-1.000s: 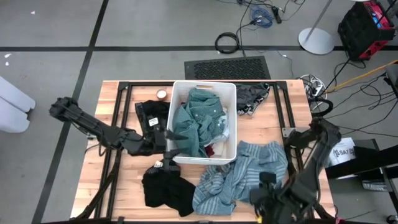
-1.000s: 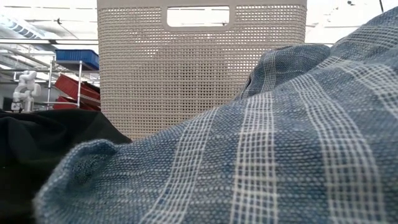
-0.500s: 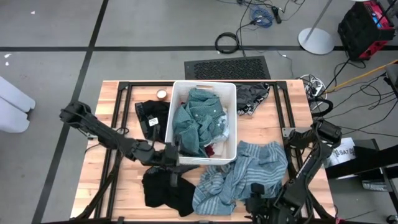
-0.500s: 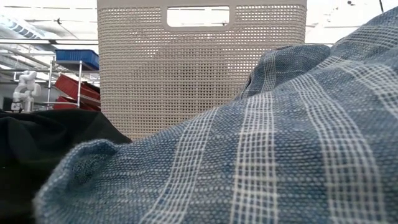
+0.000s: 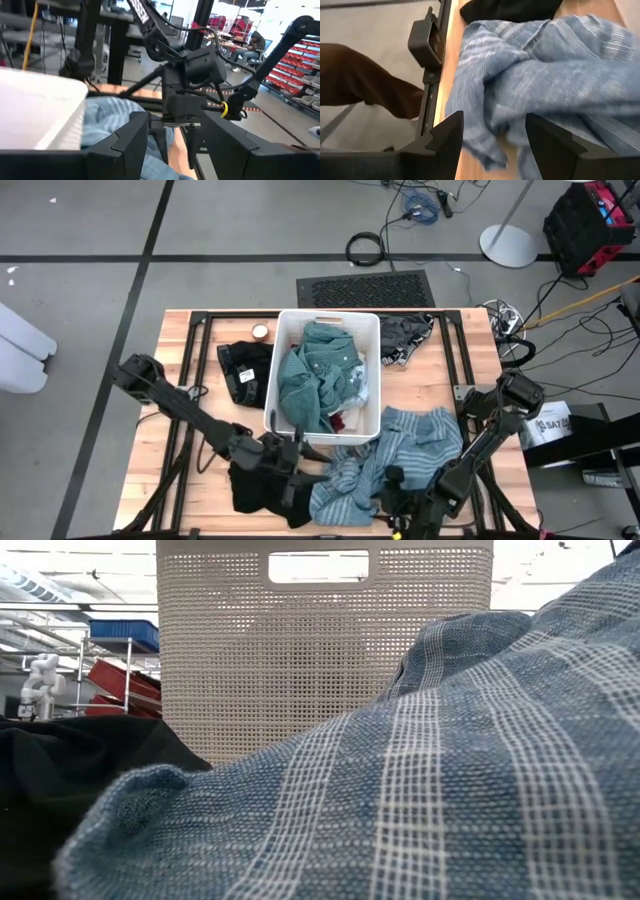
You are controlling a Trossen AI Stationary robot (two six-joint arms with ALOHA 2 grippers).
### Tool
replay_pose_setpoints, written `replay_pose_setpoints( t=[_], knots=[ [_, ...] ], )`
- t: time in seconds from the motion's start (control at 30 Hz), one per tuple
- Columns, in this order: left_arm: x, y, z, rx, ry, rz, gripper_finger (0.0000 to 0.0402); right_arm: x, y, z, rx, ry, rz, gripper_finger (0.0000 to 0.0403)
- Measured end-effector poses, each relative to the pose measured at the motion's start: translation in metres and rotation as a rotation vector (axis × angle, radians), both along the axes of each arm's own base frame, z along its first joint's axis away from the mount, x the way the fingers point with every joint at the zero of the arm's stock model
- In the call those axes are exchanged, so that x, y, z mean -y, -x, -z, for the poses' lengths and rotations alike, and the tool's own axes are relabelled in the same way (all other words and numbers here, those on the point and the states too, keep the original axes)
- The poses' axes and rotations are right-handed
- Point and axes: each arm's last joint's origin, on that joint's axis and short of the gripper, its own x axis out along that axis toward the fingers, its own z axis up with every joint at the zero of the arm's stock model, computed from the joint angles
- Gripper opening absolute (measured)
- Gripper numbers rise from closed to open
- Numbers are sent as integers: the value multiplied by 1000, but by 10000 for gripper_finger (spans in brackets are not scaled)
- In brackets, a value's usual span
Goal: Sort clothes
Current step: Put the blue patterned shirt into the laundry bin
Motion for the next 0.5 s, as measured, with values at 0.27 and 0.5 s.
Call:
replay_pose_setpoints(
  t=[0.27, 0.5],
  knots=[
    [27, -9, 20, -63, 63, 45, 191, -7, -23, 20, 53, -108, -93, 201],
    [38, -13, 26, -80, 74, 60, 191, -9, -23, 42, -32, -153, -40, 201]
  ],
)
